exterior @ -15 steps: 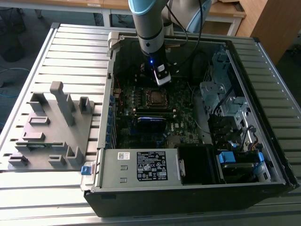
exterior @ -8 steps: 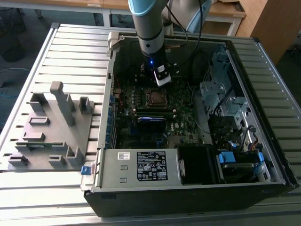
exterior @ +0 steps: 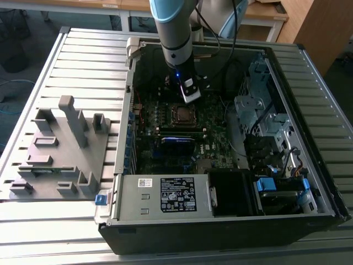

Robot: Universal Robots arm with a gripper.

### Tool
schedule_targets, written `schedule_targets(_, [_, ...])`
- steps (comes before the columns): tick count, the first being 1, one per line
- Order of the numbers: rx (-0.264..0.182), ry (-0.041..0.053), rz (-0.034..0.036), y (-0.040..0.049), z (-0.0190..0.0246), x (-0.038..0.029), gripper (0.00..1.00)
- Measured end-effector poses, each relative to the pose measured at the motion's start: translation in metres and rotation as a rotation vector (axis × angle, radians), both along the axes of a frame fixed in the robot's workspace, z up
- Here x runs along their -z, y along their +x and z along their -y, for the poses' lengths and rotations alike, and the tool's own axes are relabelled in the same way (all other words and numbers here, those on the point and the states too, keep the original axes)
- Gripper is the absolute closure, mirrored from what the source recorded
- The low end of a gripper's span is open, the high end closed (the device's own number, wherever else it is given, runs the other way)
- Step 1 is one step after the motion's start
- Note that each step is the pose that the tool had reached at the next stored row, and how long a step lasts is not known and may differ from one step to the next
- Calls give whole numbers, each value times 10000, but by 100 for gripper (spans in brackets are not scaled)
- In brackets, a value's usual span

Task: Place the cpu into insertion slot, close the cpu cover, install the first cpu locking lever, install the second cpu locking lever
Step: 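Install the first cpu locking lever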

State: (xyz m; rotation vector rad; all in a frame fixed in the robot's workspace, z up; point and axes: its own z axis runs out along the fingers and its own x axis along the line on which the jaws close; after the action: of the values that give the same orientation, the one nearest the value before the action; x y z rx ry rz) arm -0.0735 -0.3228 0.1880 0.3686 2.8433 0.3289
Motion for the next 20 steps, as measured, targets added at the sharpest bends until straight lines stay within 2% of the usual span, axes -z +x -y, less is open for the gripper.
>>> schedule_targets(2, [-1, 157, -2, -1, -1, 0, 90])
schedule_targets(5, [1, 252, -2, -1, 0, 0, 90])
schedule_targets(11, [0, 255, -4, -1, 2, -16, 90])
schedule_targets(18, [0, 262, -2, -1, 1, -158, 90])
schedule_targets(20, [0, 264, 0, 0, 0, -175, 90])
